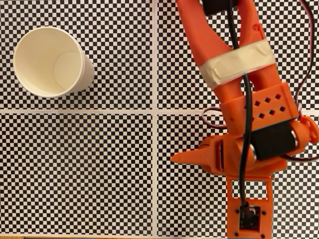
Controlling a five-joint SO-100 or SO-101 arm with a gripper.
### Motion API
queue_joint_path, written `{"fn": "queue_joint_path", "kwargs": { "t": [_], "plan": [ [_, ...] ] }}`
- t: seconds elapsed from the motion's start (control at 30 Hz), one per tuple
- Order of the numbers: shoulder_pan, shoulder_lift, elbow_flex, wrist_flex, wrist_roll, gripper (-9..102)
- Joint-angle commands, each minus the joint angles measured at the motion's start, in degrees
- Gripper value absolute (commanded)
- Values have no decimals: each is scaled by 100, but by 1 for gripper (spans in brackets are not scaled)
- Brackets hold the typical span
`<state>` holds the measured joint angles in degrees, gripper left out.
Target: Grasp basketball and place into cup.
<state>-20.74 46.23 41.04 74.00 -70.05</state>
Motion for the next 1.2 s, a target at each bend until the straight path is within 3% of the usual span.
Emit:
{"fn": "queue_joint_path", "kwargs": {
  "t": [0.0,0.63,1.17],
  "plan": [
    [-26,62,-272,132,26,64],
    [0,-316,-527,229,193,61],
    [97,-642,-861,229,193,6]
  ]
}}
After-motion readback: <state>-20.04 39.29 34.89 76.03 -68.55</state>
